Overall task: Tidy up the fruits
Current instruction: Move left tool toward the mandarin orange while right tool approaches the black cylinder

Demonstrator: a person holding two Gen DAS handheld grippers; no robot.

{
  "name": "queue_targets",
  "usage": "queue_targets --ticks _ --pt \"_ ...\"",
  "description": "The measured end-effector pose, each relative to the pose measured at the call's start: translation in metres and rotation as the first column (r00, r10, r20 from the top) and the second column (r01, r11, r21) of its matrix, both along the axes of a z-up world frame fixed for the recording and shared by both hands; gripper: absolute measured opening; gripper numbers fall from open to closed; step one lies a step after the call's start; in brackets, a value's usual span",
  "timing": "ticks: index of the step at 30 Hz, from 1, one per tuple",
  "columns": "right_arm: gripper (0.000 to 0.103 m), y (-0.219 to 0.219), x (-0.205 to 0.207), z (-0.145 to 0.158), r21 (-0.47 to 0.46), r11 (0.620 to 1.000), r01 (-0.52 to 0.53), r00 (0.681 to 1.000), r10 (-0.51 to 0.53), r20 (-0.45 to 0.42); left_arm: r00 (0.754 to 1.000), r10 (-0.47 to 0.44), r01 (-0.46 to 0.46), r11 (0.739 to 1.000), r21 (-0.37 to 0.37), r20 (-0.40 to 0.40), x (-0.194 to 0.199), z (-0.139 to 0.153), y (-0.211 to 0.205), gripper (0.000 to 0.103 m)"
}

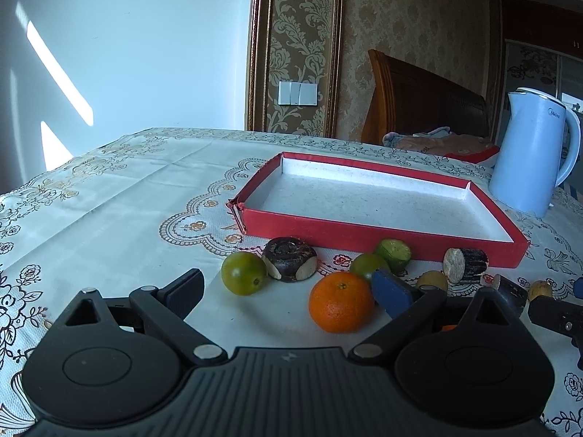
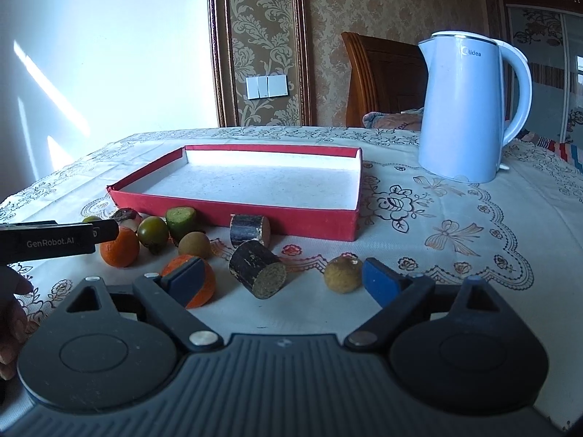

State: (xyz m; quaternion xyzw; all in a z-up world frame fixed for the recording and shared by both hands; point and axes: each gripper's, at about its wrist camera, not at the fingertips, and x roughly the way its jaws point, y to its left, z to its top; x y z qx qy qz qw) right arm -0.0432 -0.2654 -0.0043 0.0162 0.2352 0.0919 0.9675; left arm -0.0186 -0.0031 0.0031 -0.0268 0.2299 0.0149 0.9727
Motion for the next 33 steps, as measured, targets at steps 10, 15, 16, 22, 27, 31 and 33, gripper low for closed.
queue_targets --ticks 10,15,16,22,27,31,33 --pt "0.084 0.010 0.001 0.000 0.003 1.000 -0.026 1.000 0.026 0.002 1.000 0.010 -0.010 1.000 -0.004 0.006 -0.002 0.000 0.001 0.101" --pt "0.080 0.015 0.001 0.000 -0.017 0.999 -0.031 0.999 0.031 0.009 1.000 0.010 -0.010 0.999 -0.045 -0.016 -0.003 0.000 0.011 0.100" --pt "0.077 0.015 0.002 0.000 -0.015 0.999 -0.032 0.999 0.032 0.004 1.000 0.010 -0.011 0.999 -0.046 -0.015 -0.004 0.000 0.012 0.100" --pt "0.070 0.014 0.003 -0.001 -0.005 0.999 -0.034 0.999 0.034 -0.006 1.000 -0.013 0.011 0.995 -0.096 -0.022 -0.009 -0.001 0.025 0.100" --pt "0.070 0.013 0.004 -0.002 -0.001 0.999 -0.033 0.999 0.033 -0.009 0.999 -0.045 0.043 0.997 -0.070 -0.026 -0.008 0.000 0.019 0.100" --pt "0.070 0.012 0.004 -0.002 0.001 1.000 -0.031 0.999 0.031 -0.013 0.997 -0.072 0.071 0.997 -0.044 -0.030 -0.007 0.000 0.013 0.100" --pt "0.070 0.012 0.005 -0.002 0.004 1.000 -0.028 1.000 0.028 -0.012 0.997 -0.068 0.067 0.997 -0.029 -0.035 -0.006 -0.001 0.010 0.100"
